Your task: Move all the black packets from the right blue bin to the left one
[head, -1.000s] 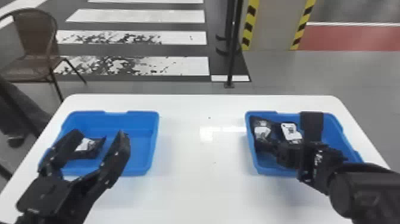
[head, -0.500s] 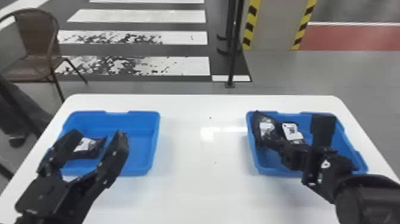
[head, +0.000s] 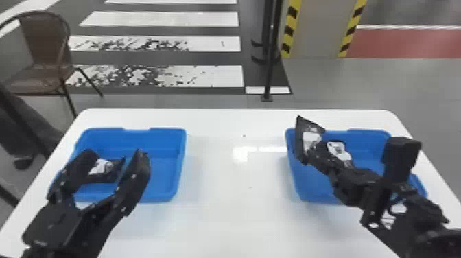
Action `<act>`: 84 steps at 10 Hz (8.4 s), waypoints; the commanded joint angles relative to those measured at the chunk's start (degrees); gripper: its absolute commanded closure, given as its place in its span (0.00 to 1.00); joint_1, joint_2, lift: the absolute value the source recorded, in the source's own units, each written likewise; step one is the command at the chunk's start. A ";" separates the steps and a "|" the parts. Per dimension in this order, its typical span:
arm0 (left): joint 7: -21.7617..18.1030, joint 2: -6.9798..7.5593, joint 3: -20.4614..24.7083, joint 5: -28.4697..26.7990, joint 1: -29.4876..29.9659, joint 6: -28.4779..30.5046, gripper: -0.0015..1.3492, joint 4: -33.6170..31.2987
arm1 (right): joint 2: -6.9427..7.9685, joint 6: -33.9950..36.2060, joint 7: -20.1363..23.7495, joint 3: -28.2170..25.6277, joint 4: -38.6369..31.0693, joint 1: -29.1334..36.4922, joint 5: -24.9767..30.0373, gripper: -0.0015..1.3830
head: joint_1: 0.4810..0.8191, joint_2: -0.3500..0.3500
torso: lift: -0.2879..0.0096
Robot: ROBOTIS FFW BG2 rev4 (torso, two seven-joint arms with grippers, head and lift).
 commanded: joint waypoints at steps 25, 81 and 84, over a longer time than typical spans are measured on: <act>-2.37 1.09 1.01 5.42 -11.25 24.04 0.91 -5.62 | -8.61 -17.95 12.87 29.70 0.61 -3.29 -15.35 0.78 | 0.63 1.00 | 0.50; -1.32 0.47 -1.16 3.93 -3.09 1.54 0.08 1.69 | -5.01 22.83 7.33 -0.35 36.61 -32.12 12.19 0.73 | 0.63 0.33 | 0.50; -1.32 0.56 -1.28 3.93 -3.23 1.39 0.08 1.69 | -4.92 22.55 7.33 0.11 35.06 -31.55 12.76 0.80 | 0.63 0.33 | 0.50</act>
